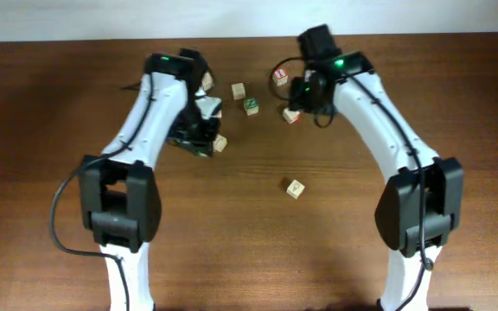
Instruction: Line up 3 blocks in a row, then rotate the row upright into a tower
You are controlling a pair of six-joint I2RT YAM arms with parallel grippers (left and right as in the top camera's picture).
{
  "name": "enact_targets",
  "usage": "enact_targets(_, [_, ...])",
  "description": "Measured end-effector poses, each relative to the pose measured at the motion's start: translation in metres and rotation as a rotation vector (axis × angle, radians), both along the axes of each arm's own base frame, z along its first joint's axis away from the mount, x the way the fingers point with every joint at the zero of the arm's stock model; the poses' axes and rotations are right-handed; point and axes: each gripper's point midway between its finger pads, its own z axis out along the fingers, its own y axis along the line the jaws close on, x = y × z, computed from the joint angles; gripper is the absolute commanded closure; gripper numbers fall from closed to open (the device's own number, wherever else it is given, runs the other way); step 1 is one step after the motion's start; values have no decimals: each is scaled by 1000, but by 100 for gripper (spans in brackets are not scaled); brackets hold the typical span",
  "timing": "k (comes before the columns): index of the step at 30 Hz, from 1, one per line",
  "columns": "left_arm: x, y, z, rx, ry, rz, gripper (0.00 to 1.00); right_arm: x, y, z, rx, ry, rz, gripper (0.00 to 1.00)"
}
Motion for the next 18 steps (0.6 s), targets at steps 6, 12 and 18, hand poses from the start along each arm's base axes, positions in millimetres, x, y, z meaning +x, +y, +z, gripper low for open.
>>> enact_targets(6, [-52, -81, -28, 16, 54, -186, 80, 12, -113, -2, 73, 37, -229, 37])
enact_targets(12, [-82, -108, -55, 36, 77, -215, 48, 8, -112, -3, 88, 57, -229, 37])
enact_targets(18, [-76, -108, -45, 37, 68, -206, 36, 5, -112, -4, 86, 69, -229, 37])
